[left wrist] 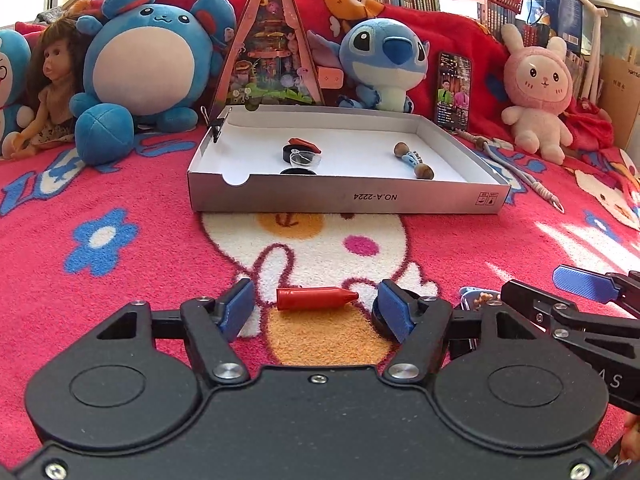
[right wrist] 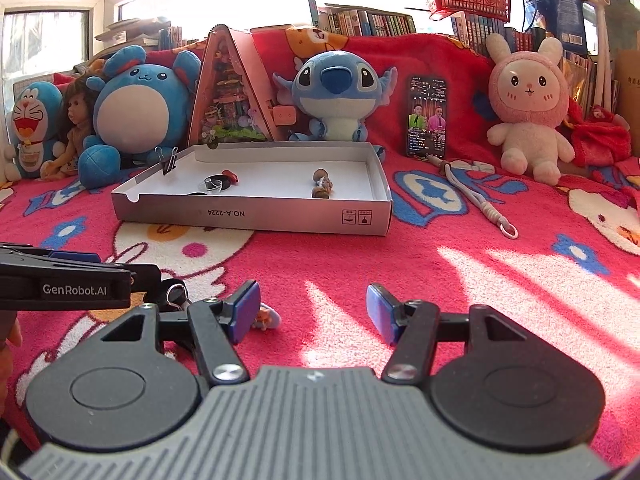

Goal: Organize rigid objects
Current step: 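Grasp the second red piece with left tool while right grasps the figurine tray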

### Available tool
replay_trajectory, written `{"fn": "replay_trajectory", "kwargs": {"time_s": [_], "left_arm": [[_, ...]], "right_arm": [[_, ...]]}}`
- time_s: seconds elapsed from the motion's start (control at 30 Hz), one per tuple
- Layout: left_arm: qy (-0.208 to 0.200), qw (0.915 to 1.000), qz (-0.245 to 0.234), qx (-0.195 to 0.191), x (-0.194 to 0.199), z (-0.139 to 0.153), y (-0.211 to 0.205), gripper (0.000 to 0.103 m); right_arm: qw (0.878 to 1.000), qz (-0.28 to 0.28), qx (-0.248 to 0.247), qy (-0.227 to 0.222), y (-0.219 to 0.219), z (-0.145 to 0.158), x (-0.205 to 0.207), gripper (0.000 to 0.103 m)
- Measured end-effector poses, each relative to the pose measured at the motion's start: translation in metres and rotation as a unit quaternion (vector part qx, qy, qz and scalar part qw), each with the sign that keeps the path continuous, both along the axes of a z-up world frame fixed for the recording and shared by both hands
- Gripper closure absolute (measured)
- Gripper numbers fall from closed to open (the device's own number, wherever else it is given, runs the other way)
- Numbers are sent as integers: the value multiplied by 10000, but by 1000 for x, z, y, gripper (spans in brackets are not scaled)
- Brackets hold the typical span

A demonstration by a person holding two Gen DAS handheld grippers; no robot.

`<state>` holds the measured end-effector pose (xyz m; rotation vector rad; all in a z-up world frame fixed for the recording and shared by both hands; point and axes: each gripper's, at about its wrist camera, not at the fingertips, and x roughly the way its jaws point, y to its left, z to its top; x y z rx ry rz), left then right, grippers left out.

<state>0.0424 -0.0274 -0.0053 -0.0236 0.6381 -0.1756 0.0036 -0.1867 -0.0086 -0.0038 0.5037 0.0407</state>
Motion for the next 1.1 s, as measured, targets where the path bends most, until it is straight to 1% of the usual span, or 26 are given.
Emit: {"fn": "replay_trajectory", "kwargs": {"time_s": [0.07, 0.13, 0.2, 0.37, 0.57, 0.67, 0.77, 0.83, 0.87, 1.0, 1.1], "left_arm": [[-47, 10000, -8, 47, 0, -1, -3, 52], [-90, 9999, -44, 73, 0, 0, -5, 61], [-127, 9998, -74, 102, -1, 0, -6, 61], [-272, 9994, -42, 215, -5, 4, -2, 61], [-352, 9991, 56, 242, -6, 9, 9, 61], [-329, 9991, 96, 233, -5, 9, 13, 61], [-305, 9992, 129, 239, -4, 8, 15, 61], [-295, 9992, 144, 221, -3, 7, 15, 61], [-291, 9992, 143, 214, -3, 6, 16, 61], [-294, 9992, 147, 217, -3, 6, 16, 61], [-286, 9993, 149, 208, -3, 6, 16, 61]], "right_arm": [[10000, 11, -6, 28, 2, -2, -1, 31], [10000, 4, -30, 44, 5, -4, -1, 31], [9999, -35, -81, 53, 9, -5, 0, 31], [9988, -214, -442, 87, 19, -7, 3, 31], [9985, -34, -520, 189, 23, -8, 7, 31], [9978, -194, -582, 231, 17, -9, 10, 31], [9966, -500, -583, 286, 6, -10, 14, 31], [9958, -670, -547, 300, 0, -9, 15, 31], [9964, -646, -471, 285, -4, -7, 14, 31], [9995, -206, -32, 229, -7, -3, 8, 31], [9996, -41, 70, 262, 1, -1, 9, 31]]}}
